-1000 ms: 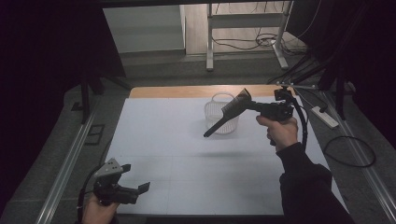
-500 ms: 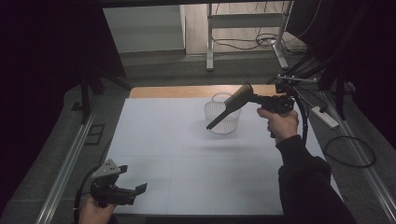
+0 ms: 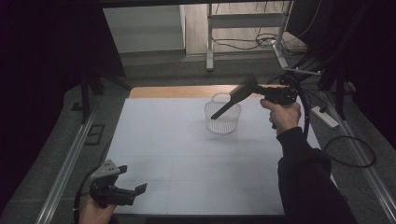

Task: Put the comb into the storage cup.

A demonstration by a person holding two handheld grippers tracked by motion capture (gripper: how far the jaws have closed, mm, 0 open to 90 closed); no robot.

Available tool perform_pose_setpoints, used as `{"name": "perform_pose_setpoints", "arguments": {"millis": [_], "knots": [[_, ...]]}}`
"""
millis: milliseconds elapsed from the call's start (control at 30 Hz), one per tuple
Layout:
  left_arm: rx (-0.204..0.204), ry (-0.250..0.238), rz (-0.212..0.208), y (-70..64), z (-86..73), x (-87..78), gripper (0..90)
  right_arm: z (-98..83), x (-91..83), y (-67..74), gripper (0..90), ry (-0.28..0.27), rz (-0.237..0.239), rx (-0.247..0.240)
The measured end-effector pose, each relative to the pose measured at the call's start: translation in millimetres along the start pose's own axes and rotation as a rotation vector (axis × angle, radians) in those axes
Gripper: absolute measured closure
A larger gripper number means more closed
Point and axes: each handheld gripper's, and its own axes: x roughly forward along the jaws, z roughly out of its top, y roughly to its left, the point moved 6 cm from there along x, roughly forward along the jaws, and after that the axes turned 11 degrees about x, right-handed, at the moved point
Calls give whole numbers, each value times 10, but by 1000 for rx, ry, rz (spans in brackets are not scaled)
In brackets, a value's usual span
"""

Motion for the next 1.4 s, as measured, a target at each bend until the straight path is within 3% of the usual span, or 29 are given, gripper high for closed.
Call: {"name": "perform_pose_setpoints", "arguments": {"millis": [667,1400], "knots": [[3,13,-5,-2,-3,16,0,130,103,-83,839,-18,-51,-6],[-5,14,-6,6,-6,17,0,10,294,-191,839,12,-95,-40]]}}
